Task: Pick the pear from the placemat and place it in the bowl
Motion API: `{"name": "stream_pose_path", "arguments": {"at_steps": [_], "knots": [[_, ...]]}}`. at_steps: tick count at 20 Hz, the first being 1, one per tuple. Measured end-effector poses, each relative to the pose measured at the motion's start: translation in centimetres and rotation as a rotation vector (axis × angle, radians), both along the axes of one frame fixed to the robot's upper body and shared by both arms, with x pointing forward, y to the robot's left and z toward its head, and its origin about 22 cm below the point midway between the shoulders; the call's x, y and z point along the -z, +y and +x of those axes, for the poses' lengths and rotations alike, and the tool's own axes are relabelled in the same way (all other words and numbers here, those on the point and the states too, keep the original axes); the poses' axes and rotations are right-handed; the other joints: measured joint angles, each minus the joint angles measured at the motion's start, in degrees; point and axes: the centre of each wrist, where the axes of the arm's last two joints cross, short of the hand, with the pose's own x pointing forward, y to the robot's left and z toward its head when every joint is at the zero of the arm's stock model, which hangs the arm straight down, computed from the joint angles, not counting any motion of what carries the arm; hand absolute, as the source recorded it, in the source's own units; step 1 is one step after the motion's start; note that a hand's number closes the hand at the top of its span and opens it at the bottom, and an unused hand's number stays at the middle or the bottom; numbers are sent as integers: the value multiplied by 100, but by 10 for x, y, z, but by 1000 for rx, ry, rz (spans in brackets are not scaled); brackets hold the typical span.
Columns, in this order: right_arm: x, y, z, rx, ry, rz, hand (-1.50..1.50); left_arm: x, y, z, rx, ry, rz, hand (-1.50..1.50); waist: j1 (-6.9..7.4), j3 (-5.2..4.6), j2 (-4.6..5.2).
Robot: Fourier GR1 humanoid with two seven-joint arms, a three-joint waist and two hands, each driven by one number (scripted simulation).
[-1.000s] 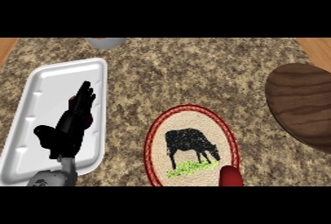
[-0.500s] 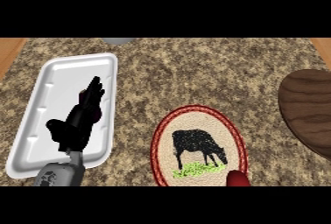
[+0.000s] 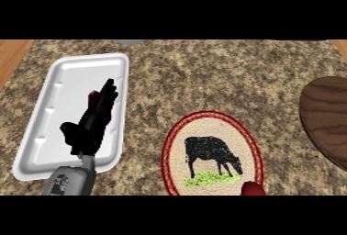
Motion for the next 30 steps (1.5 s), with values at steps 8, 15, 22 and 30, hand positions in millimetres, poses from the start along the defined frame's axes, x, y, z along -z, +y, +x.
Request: {"name": "stream_pose_path", "arguments": {"at_steps": [8,15,22,30], "knots": [[57,-14,54,60,18,-57,150,-1,6,1,2,-4,11,0,25,2,3],[97,-27,83,41,228,-70,-150,-5,-6,2,14,-5,7,0,74,8,20],[122,-33,92,0,292,19,-150,-7,6,-3,7,-2,6,0,38,14,13],[95,-48,100,38,207,253,-150,-6,6,-3,-11,6,4,0,-53,9,-9]]}}
